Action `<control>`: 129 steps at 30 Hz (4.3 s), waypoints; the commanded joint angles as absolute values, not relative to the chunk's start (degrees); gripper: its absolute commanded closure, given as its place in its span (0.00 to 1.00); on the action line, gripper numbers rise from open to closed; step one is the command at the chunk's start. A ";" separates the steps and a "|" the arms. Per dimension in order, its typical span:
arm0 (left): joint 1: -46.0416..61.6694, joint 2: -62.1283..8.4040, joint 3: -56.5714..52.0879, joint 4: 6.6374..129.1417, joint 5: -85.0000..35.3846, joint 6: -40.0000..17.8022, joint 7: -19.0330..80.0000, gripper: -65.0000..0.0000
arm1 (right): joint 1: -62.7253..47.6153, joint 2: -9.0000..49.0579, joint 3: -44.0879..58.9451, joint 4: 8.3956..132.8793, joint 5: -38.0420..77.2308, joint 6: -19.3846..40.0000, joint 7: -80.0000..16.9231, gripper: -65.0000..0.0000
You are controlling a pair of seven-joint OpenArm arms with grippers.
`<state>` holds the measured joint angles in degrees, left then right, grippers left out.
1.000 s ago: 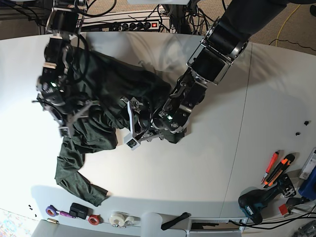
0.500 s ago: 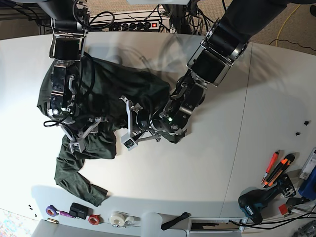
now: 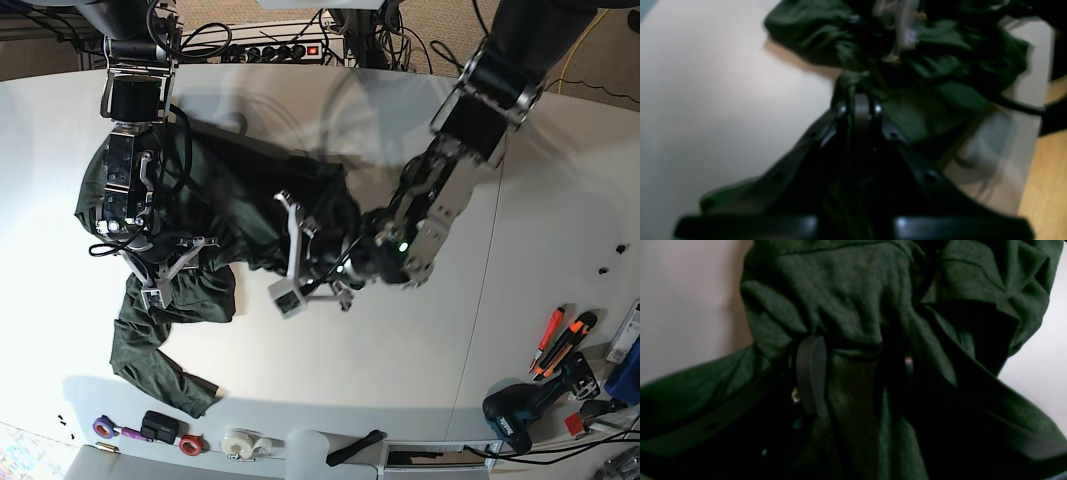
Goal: Layout the t-shirt on the table in an organized manner, then fold the t-shirt properly
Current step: 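Move the left gripper to the shirt's middle and regrasp fabric, then drag the grasped fabric with the left gripper away from the right gripper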
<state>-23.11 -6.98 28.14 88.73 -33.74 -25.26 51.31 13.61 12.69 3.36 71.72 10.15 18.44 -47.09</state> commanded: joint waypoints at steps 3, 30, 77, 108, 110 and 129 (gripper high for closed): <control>-20.23 -9.10 27.83 94.94 -35.03 -25.56 51.13 1.00 | 13.15 13.17 3.44 71.11 7.84 18.13 -52.10 0.56; 16.60 -15.42 3.57 119.28 -37.85 -29.43 52.71 0.50 | 13.15 13.17 3.44 71.11 7.44 18.13 -52.07 0.56; -6.04 -4.80 16.49 97.95 -20.64 -20.34 43.64 1.00 | 12.99 13.15 3.44 71.13 7.46 18.13 -52.31 0.56; 21.98 -13.67 -37.21 122.10 -54.68 -30.11 61.56 1.00 | 13.02 13.15 3.44 71.13 7.44 18.13 -52.27 0.56; 22.65 -13.69 -37.36 122.08 -55.11 -30.22 62.83 1.00 | 13.02 13.17 3.44 71.13 7.44 18.13 -52.27 0.56; 23.35 -13.67 -37.28 121.99 -55.29 -32.01 62.13 0.50 | 13.45 13.17 3.49 78.17 7.68 18.15 -52.47 0.56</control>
<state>23.31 -13.19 -37.10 121.12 -54.17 -31.79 63.42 12.53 12.51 3.36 77.52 8.08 17.98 -51.96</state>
